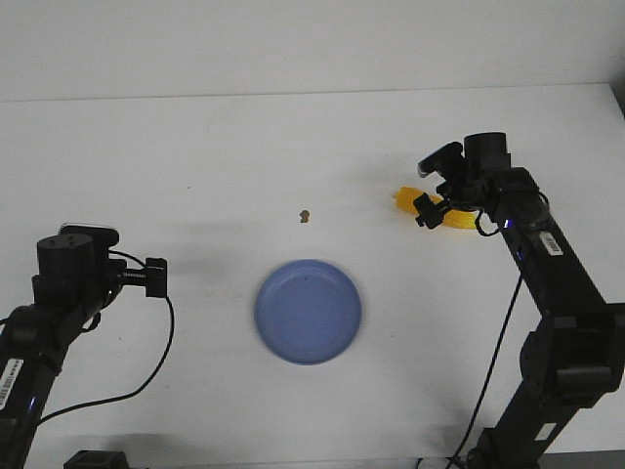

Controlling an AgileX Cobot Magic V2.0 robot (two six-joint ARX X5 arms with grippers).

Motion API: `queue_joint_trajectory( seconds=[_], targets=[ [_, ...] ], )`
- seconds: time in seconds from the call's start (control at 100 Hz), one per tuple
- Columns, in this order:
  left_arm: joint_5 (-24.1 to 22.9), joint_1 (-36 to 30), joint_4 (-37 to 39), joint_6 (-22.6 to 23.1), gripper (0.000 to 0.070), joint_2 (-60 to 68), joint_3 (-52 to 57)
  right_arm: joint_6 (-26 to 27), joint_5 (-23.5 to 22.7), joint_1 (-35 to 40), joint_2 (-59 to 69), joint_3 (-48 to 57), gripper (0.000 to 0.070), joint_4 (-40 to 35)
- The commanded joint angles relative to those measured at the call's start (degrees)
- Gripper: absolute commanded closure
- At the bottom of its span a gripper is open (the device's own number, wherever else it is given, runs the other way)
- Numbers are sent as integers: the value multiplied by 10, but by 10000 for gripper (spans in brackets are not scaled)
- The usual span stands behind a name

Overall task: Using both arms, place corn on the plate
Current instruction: 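Reach the open right gripper over the yellow corn and grasp it, then carry the corn with the right gripper and lower it onto the plate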

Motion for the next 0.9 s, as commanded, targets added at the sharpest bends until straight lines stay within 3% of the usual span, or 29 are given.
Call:
queue_joint_trajectory(
  seconds=[0.0, 0.4, 0.75, 0.89],
  targets=[
    [1, -1, 4, -2, 0, 5, 7, -9, -11, -3, 23, 14, 205, 8],
    [1, -1, 5, -2, 0, 5, 7, -7, -28, -21, 77, 14, 205, 62],
    [1, -1, 5, -2, 0, 5, 7, 11, -77, -41, 110, 14, 205, 49],
    [1, -1, 5, -2, 0, 5, 7, 16, -77, -41, 113, 14, 218, 42]
  ],
)
